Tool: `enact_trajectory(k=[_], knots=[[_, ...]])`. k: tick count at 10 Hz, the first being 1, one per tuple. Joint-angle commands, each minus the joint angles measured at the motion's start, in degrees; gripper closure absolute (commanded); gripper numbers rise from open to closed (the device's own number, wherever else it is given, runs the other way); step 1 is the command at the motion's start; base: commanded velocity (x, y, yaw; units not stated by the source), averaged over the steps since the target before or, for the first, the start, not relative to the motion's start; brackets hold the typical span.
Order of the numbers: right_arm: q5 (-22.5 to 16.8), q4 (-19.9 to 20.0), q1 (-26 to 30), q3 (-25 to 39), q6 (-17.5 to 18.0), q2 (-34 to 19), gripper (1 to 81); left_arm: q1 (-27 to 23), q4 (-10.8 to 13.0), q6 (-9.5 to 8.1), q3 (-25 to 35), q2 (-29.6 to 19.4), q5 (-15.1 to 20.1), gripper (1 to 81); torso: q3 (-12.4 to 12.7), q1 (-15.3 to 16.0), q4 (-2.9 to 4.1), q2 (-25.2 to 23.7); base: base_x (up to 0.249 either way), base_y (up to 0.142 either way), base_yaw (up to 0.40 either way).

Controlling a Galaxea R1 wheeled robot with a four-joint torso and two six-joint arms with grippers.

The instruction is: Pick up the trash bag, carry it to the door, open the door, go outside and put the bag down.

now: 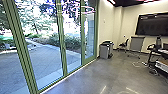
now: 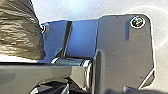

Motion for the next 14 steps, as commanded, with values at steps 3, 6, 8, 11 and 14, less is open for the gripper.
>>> enact_trajectory(k=[3,6,8,11,14], knots=[[-3.69,-0.4,3.03,0.25,-0.25,0.39,1.0,-4.08,0.39,-0.03,0.0,0.02,3.11,81.1,0.0,0.0,0.0,0.0,0.125,0.0,0.0],[-3.6,-0.31,3.03,0.25,-0.25,0.39,1.0,-4.08,0.39,-0.03,0.0,-0.06,3.11,81.1,0.0,0.0,0.0,0.0,0.131,0.0,0.0],[-3.6,-0.31,3.03,0.25,-0.25,0.39,1.0,-4.08,0.39,-0.03,0.0,-0.07,3.11,81.1,0.0,0.0,0.0,0.0,0.133,-0.063,0.0],[-3.6,-0.4,3.03,0.16,-0.25,0.39,1.0,-4.08,0.39,-0.03,0.0,-0.06,3.11,81.1,0.0,0.02,0.0,0.02,0.133,-0.063,0.0],[-3.6,-0.4,3.03,0.07,-0.25,0.39,1.0,-4.08,0.39,-0.03,0.0,-0.06,3.11,81.1,0.0,0.0,0.0,0.02,0.133,-0.064,0.0]])
